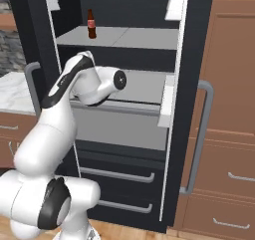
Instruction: Open the fridge, grab two sodas, and place both sodas inside the bowl with ice on the dining counter.
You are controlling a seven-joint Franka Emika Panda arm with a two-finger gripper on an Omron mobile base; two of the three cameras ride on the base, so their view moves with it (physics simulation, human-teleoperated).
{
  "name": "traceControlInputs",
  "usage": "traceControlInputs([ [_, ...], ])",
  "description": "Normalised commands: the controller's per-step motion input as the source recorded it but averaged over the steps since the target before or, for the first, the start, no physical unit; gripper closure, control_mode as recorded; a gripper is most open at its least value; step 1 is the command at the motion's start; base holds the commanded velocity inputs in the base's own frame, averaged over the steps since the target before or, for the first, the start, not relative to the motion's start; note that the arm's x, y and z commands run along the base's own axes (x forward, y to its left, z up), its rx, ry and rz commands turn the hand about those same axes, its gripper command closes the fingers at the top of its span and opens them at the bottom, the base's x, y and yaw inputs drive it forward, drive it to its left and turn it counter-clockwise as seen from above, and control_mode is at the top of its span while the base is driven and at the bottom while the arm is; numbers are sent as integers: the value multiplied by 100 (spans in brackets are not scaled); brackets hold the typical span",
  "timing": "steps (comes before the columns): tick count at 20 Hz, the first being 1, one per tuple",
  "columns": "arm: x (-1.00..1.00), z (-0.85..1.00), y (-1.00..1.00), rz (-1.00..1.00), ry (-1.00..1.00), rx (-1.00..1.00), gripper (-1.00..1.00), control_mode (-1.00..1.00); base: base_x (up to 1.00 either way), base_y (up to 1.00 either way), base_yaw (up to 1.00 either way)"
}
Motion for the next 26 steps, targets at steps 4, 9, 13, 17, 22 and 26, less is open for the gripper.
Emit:
traceControlInputs([
  [4, 34, -2, 43, 3, 7, 13, -100, -100, 0, 0, 0],
  [9, 6, 0, 48, 13, 10, 5, -100, -100, 0, 0, 0],
  [13, -10, 0, 52, 18, 8, 0, -100, -100, 0, 0, 0],
  [17, -26, 0, 52, 18, 6, 0, -100, -100, 0, 0, 0],
  [22, -41, 0, 58, 16, 2, 0, -100, -100, 0, 0, 0],
  [26, -47, 0, 64, 7, 0, 0, -100, -100, 0, 0, 0],
])
